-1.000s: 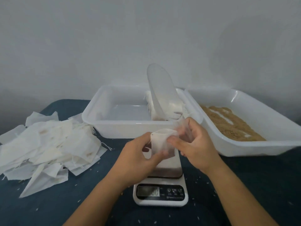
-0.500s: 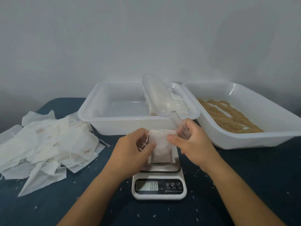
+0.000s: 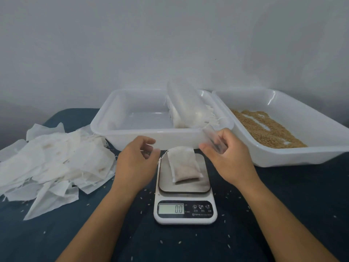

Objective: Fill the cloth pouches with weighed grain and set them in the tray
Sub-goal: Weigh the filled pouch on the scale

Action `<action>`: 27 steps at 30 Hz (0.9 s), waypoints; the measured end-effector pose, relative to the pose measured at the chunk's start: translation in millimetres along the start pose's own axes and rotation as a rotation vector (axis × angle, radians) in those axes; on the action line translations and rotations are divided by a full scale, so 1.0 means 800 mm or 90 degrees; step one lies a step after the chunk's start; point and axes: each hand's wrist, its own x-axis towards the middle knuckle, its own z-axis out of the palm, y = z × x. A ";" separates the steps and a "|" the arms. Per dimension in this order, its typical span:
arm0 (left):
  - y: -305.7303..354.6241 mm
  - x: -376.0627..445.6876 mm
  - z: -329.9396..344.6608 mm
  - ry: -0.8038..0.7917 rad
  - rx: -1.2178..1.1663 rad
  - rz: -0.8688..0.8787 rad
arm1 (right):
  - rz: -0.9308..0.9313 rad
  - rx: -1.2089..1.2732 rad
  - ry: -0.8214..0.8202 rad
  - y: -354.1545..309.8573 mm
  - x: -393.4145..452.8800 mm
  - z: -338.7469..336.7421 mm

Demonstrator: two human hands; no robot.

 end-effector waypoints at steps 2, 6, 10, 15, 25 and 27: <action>-0.002 0.007 -0.007 0.048 -0.054 -0.042 | -0.011 0.021 0.053 0.000 0.003 -0.005; -0.009 0.017 -0.023 0.121 -0.121 -0.087 | -0.003 0.057 0.135 0.000 0.006 -0.014; -0.012 0.022 -0.031 0.137 -0.131 -0.106 | 0.013 0.081 0.165 -0.001 0.008 -0.018; -0.009 0.015 -0.018 0.063 -0.087 -0.090 | 0.033 0.085 0.168 0.002 0.008 -0.018; 0.013 -0.001 0.025 -0.122 0.061 -0.009 | 0.039 0.094 0.157 0.002 0.006 -0.016; 0.016 0.002 0.025 -0.118 0.094 -0.010 | 0.042 0.104 0.152 0.002 0.005 -0.016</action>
